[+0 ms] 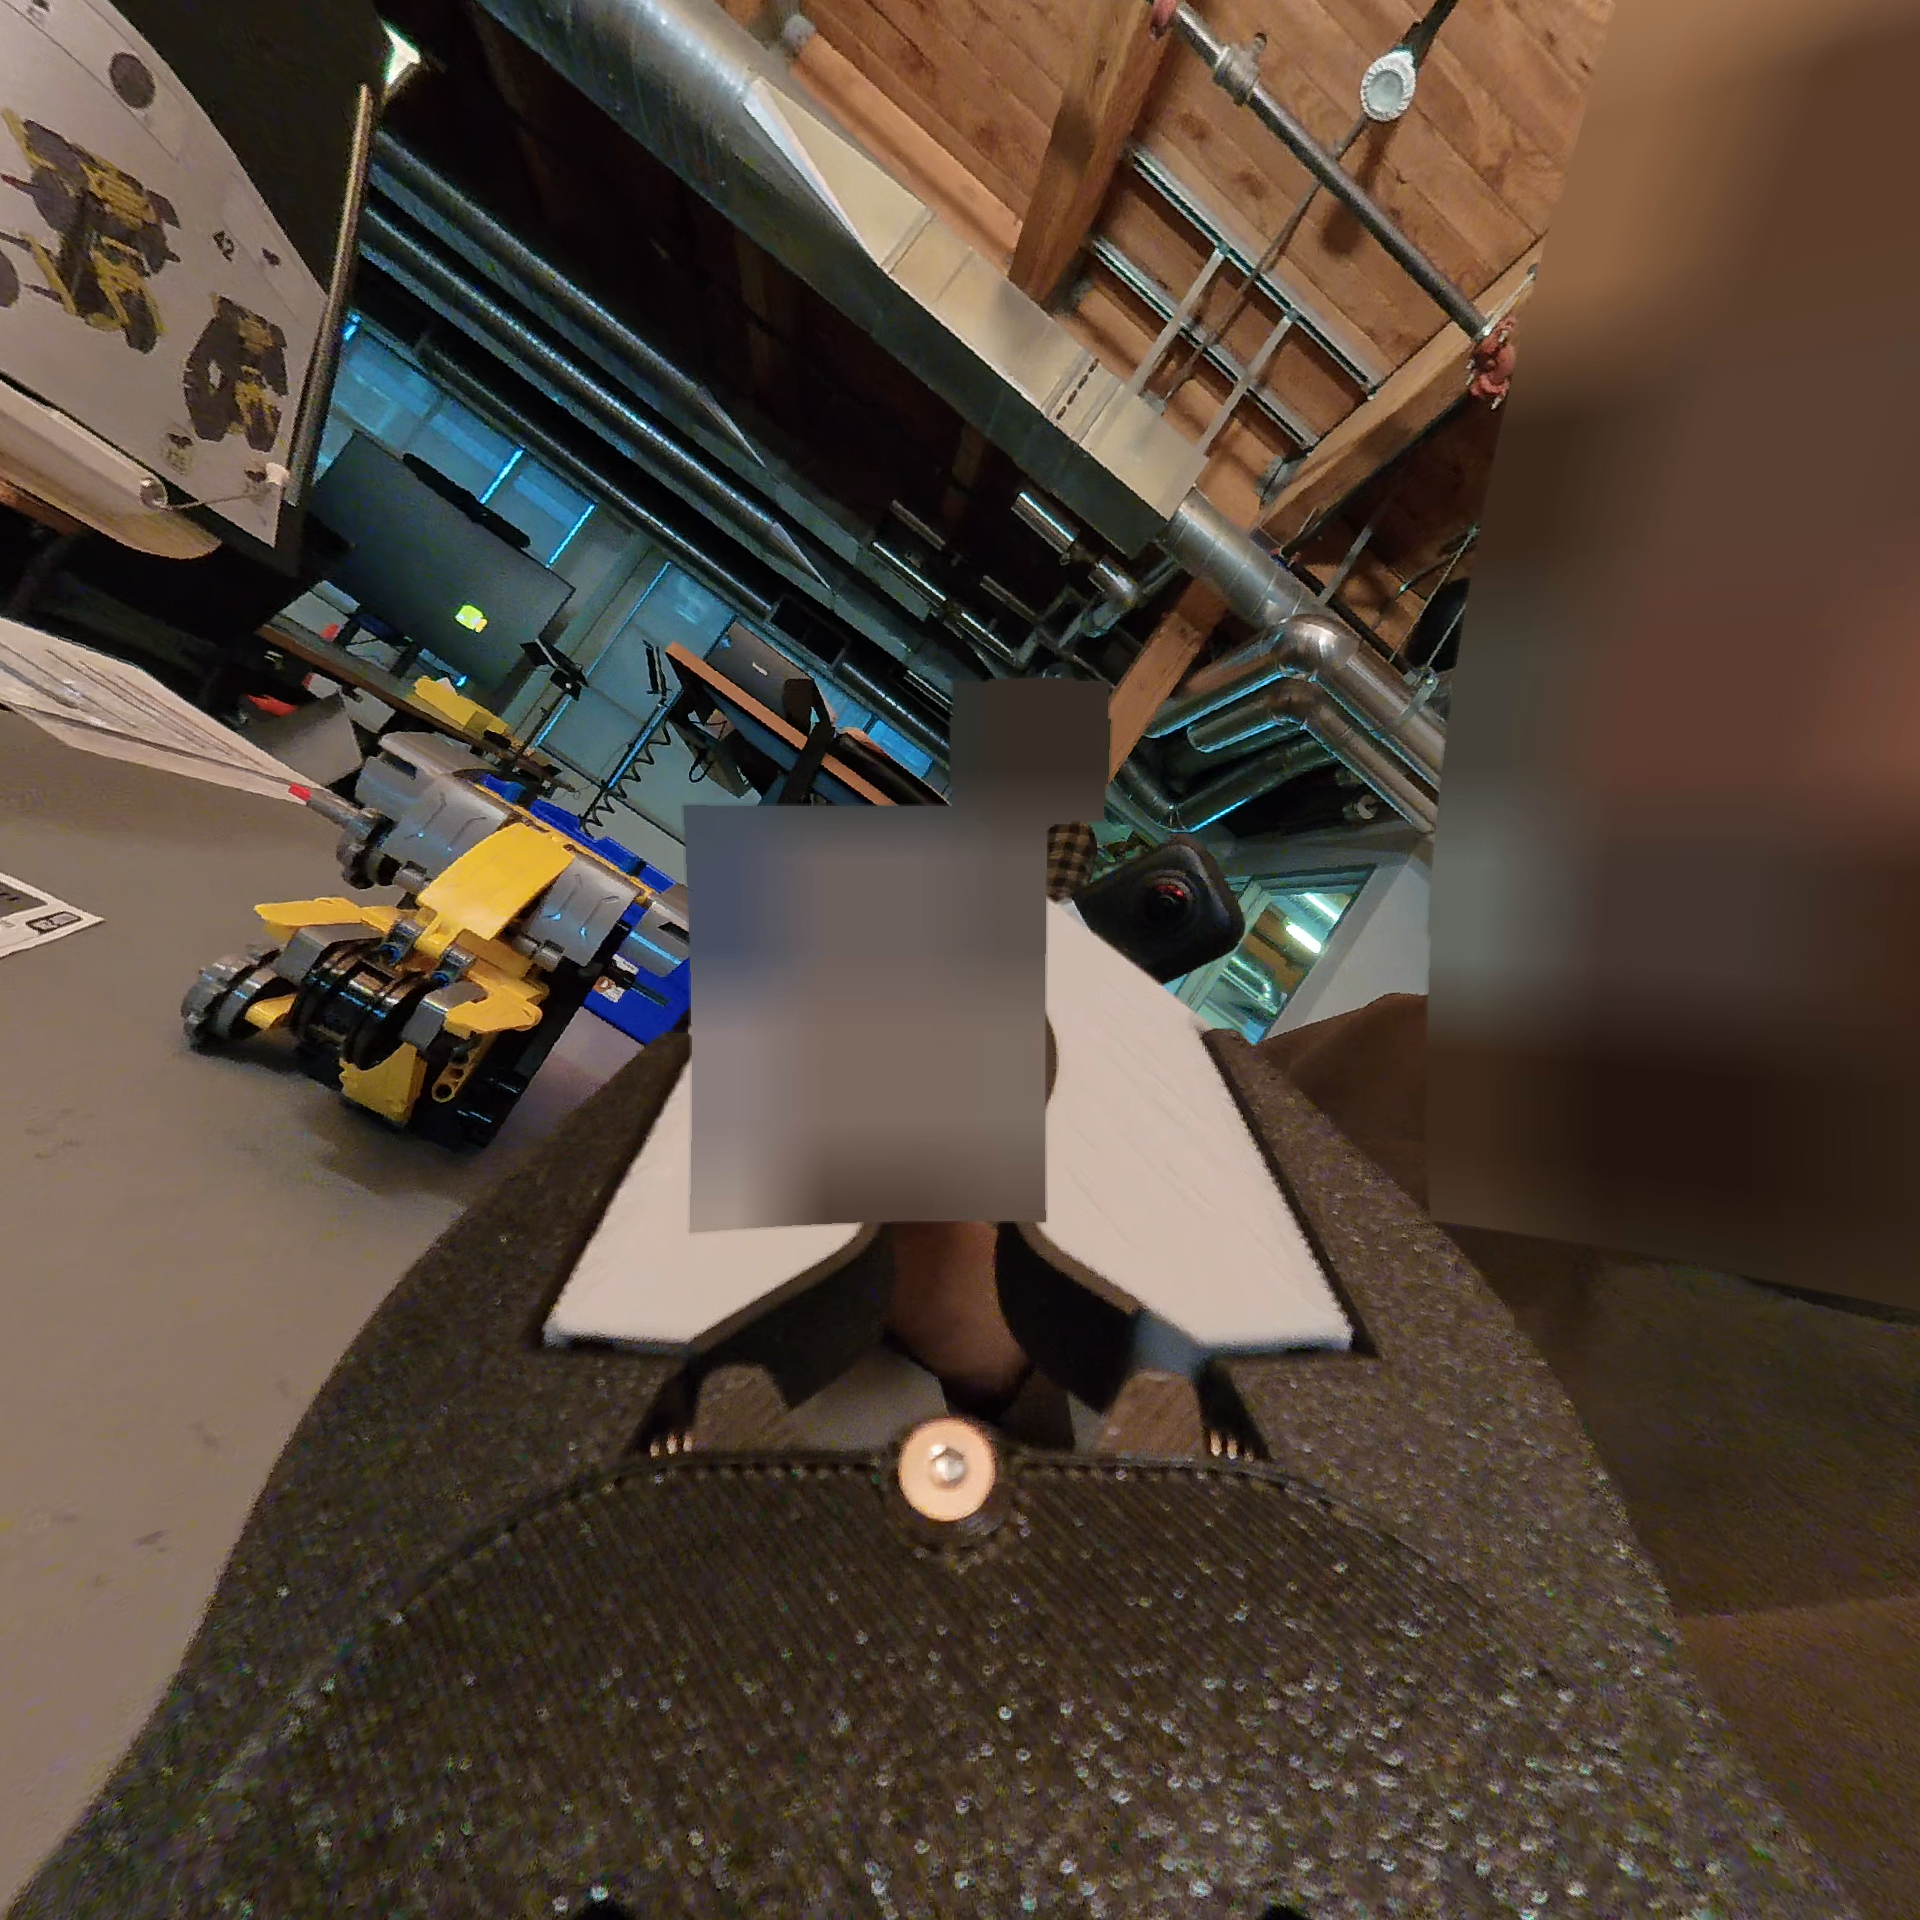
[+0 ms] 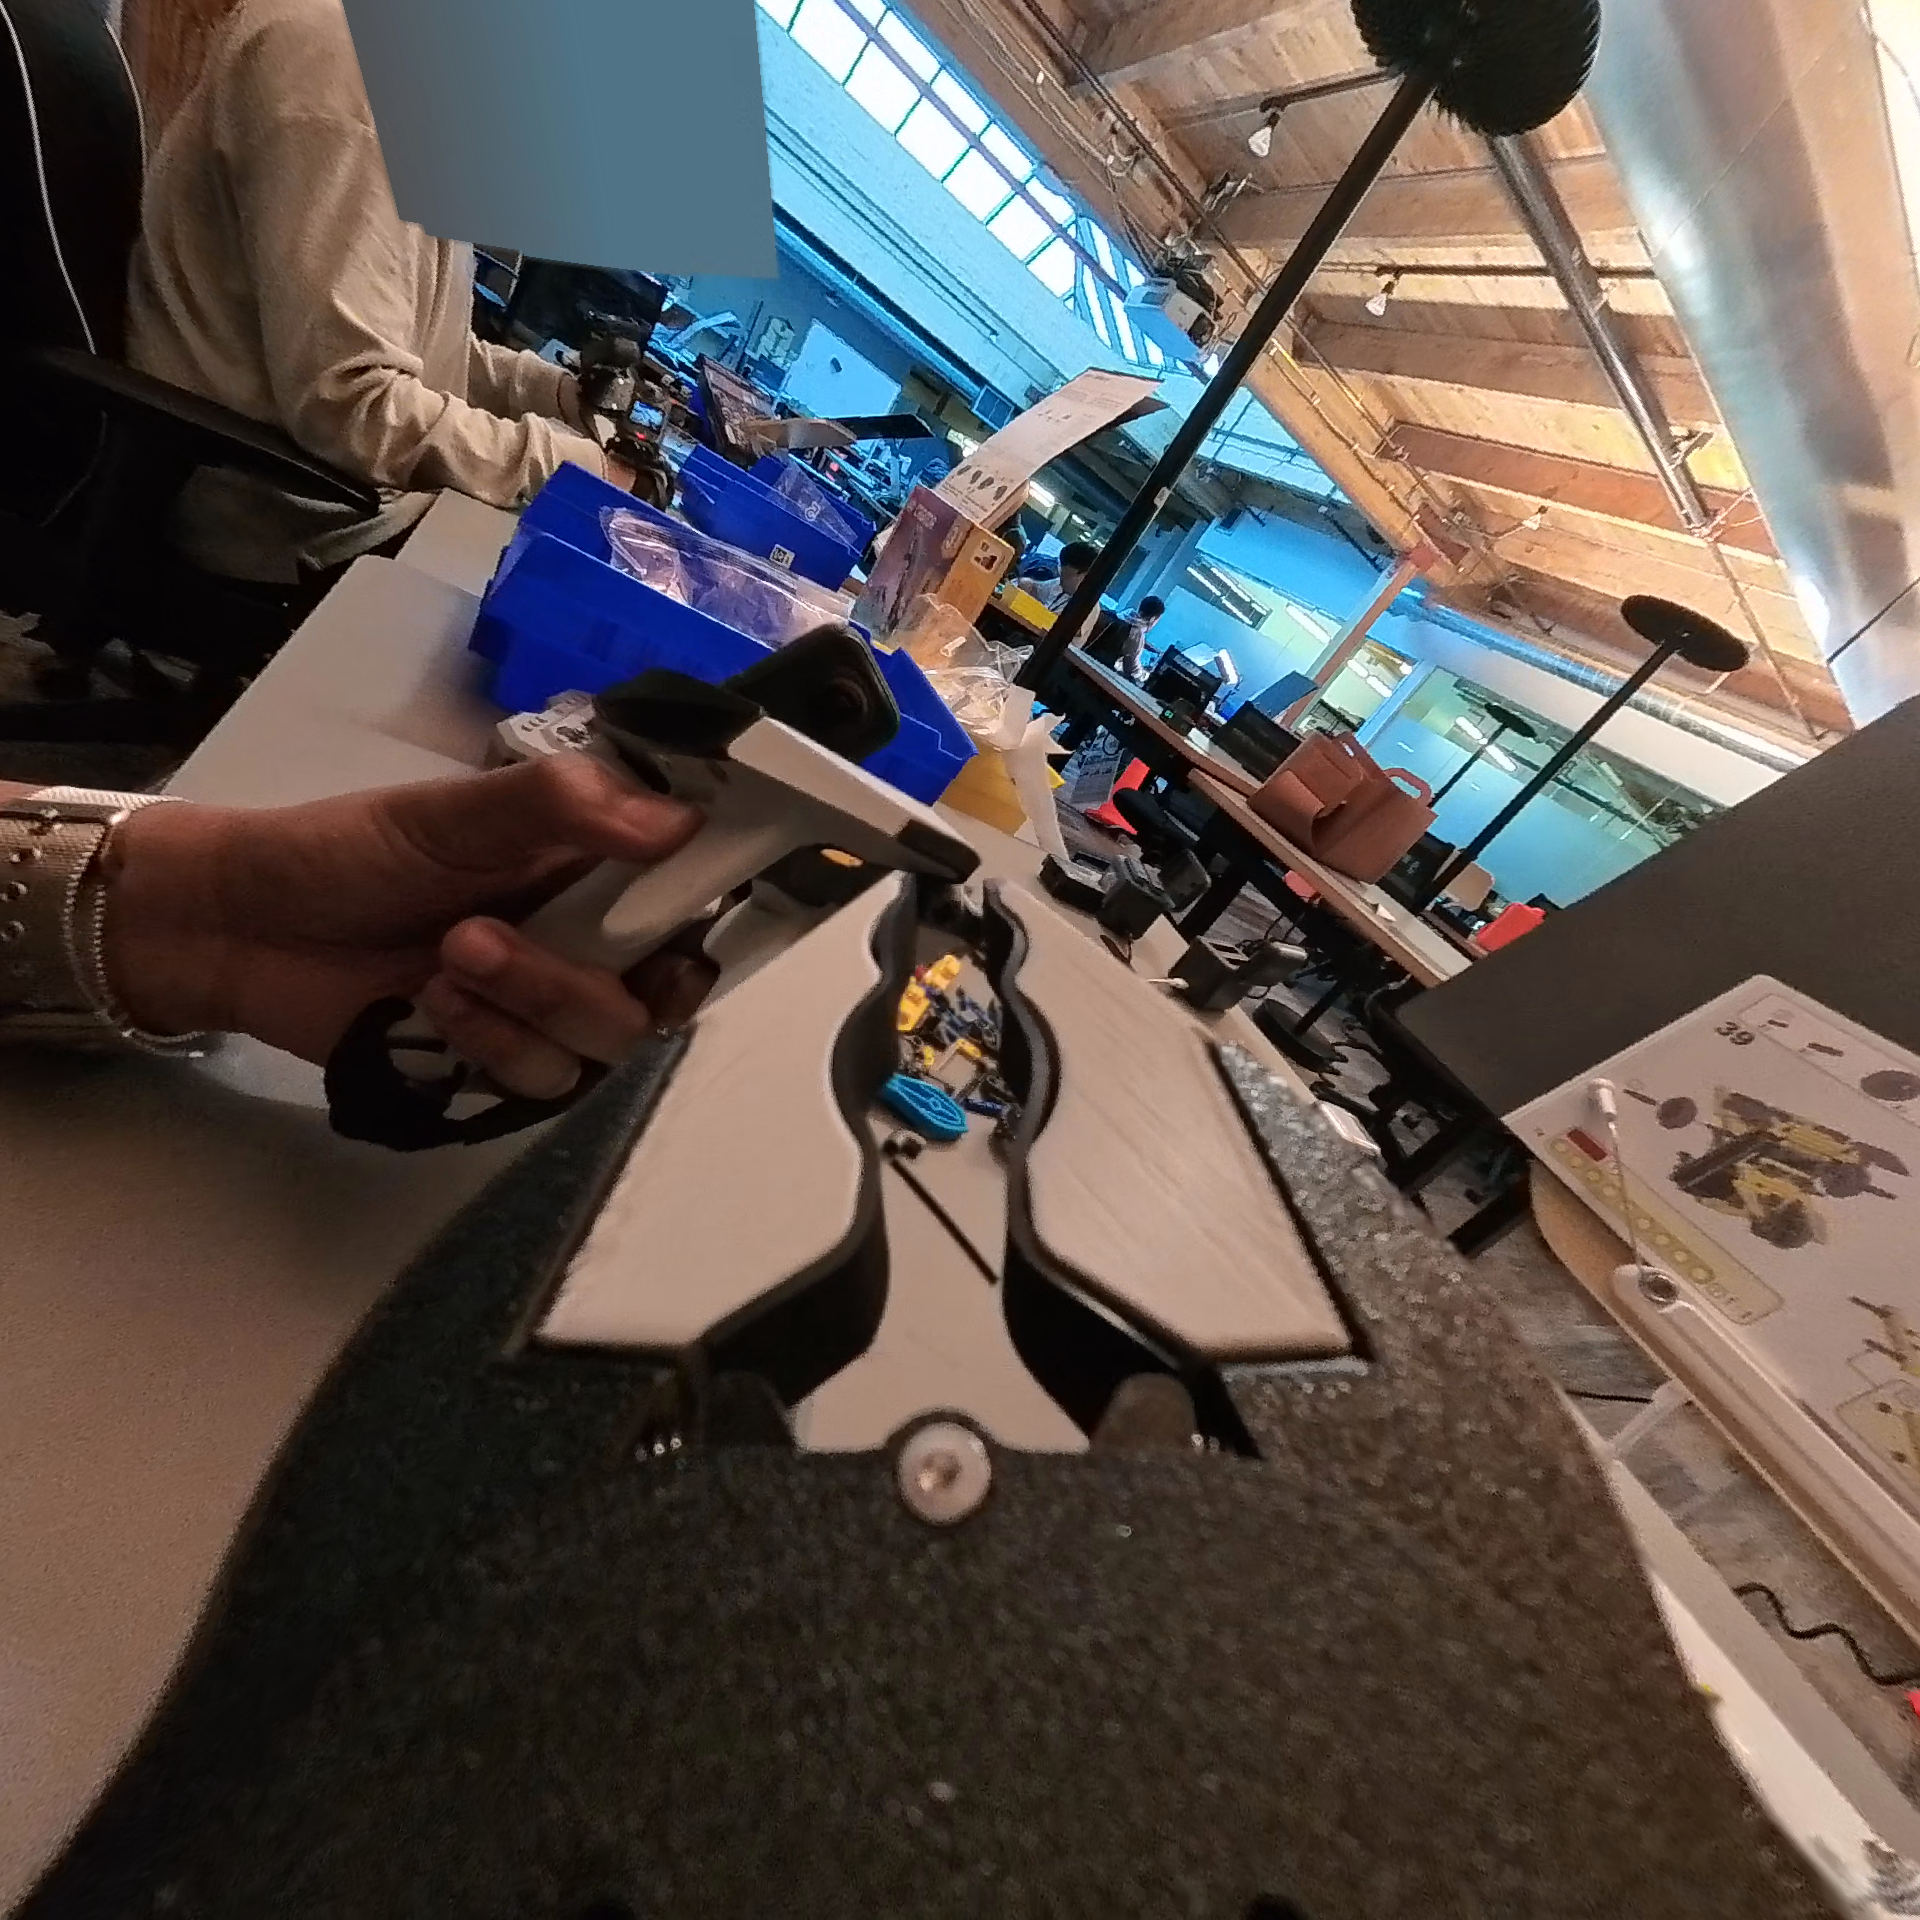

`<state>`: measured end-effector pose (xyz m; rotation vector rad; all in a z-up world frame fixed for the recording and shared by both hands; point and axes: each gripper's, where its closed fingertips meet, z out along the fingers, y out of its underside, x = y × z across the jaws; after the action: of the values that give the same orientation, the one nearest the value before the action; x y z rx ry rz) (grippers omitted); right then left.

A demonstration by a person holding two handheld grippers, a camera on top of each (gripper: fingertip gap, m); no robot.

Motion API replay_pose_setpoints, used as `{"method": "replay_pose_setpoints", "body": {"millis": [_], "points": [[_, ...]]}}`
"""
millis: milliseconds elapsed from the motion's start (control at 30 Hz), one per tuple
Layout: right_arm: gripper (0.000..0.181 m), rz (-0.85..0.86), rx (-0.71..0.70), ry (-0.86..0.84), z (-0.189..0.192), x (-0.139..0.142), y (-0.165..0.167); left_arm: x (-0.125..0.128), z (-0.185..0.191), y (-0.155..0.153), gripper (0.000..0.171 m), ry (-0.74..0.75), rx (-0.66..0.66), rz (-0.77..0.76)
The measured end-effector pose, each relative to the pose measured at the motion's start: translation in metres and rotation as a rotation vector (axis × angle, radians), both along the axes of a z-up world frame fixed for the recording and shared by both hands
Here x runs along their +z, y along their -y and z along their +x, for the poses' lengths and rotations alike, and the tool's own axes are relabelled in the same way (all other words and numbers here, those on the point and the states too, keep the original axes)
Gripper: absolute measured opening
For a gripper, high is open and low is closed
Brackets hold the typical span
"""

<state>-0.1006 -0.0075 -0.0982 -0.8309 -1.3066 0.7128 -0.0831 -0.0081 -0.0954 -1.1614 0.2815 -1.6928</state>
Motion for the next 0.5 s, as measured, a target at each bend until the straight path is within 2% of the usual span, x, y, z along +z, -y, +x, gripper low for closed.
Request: {"method": "replay_pose_setpoints", "body": {"millis": [200,300,367,500], "points": [[0.006,0.053,-0.035,-0.020,0.003,0.006,-0.001,0.000,-0.007,-0.005,0.016,0.021,0.039,-0.014],[0.006,0.039,-0.026,-0.015,0.004,0.006,-0.002,0.002,-0.015,-0.006,0.014,0.045,0.048,-0.018],[0.006,0.044,-0.030,-0.010,0.004,0.005,-0.002,0.002,-0.014,-0.003,0.006,0.041,0.032,-0.010],[0.007,0.061,-0.043,-0.015,0.003,0.003,-0.003,0.000,-0.014,-0.004,0.006,0.034,0.028,-0.020]]}}
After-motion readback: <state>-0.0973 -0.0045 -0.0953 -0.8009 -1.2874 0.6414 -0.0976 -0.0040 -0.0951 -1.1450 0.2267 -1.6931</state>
